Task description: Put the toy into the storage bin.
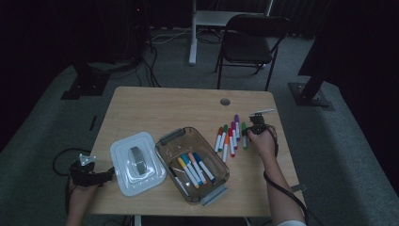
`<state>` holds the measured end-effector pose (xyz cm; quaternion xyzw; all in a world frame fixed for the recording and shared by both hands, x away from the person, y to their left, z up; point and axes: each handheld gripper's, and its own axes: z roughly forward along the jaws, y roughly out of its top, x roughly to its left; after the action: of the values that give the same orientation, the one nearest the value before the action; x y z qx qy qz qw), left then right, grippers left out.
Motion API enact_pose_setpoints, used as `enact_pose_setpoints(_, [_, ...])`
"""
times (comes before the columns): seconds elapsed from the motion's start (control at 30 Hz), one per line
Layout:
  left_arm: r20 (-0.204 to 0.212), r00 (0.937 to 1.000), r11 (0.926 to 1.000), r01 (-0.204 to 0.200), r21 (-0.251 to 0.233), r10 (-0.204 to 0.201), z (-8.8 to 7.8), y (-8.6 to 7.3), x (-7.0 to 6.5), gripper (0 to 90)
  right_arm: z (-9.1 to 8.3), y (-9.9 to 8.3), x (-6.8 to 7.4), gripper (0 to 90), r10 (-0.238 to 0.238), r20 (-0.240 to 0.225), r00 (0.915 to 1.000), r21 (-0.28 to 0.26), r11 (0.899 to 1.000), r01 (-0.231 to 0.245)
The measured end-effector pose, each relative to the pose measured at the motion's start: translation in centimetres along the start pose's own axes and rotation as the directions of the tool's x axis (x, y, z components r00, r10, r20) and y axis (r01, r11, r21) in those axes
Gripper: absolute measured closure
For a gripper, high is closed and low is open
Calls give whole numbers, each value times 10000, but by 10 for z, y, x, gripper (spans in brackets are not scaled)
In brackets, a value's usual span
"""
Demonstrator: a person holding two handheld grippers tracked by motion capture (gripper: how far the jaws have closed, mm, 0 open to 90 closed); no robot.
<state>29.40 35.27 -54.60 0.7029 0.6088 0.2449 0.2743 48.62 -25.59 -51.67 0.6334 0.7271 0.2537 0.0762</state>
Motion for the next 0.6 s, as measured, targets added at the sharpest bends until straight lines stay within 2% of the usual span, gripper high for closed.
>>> enact_pose_setpoints(0.1, [1, 10000, 10000, -1, 2, 1, 0, 0, 0, 7, -1, -1, -4, 747, 364, 129, 9993, 10, 9993, -364])
enact_pose_setpoints(0.17, [1, 10000, 10000, 1, -1, -1, 0, 0, 0, 6, -3, -2, -6, 757, 416, 390, 9984, 21, 9991, -417])
enact_pose_setpoints(0.3, [1, 10000, 10000, -1, 1, 1, 0, 0, 0, 6, -5, -4, -10, 767, 582, 542, 9968, -74, 9983, -579])
enact_pose_setpoints(0.5, [0, 10000, 10000, -1, 2, 1, 0, 0, 0, 6, -13, -7, -18, 769, 1202, 331, 9922, -109, 9927, -1199])
enact_pose_setpoints(0.6, [0, 10000, 10000, 2, 0, -2, 0, 0, 0, 6, -24, -9, -19, 769, 1100, 163, 9938, -366, 9933, -1093])
